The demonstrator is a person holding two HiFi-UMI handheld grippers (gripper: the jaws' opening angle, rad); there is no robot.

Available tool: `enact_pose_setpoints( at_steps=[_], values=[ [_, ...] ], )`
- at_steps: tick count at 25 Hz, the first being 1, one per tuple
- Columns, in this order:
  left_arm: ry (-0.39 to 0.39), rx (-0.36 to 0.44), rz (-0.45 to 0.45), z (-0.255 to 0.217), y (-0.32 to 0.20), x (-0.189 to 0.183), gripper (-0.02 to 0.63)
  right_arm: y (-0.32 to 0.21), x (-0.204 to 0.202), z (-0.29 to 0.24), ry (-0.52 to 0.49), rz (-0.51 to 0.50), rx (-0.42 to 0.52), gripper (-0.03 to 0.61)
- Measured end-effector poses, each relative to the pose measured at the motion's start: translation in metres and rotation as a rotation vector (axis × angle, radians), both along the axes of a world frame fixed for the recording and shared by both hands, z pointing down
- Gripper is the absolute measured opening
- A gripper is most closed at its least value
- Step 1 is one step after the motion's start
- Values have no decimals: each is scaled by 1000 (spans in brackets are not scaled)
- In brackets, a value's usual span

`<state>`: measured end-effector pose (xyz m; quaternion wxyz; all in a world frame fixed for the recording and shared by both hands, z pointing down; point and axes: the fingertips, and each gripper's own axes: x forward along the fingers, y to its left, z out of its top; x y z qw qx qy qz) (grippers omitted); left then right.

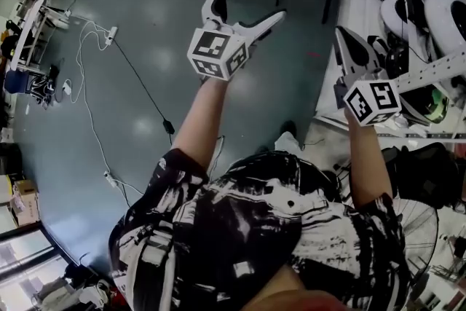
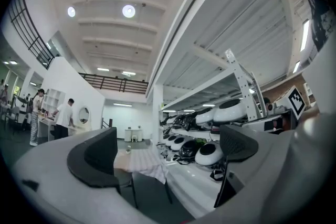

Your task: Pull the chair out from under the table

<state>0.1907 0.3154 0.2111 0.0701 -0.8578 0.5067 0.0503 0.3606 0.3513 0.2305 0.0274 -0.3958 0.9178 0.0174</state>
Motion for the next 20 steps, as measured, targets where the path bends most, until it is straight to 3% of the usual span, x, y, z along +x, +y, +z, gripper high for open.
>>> enact_pose_setpoints(
  at_steps=[16,20],
  values=[
    [-26,-12,-104,9,-206,10,572,-225,11,6,-11,-109,7,-2],
    [-28,-35,-121,15,-237,3,573,-262,2,7,-15,-126,-3,-2]
  ],
)
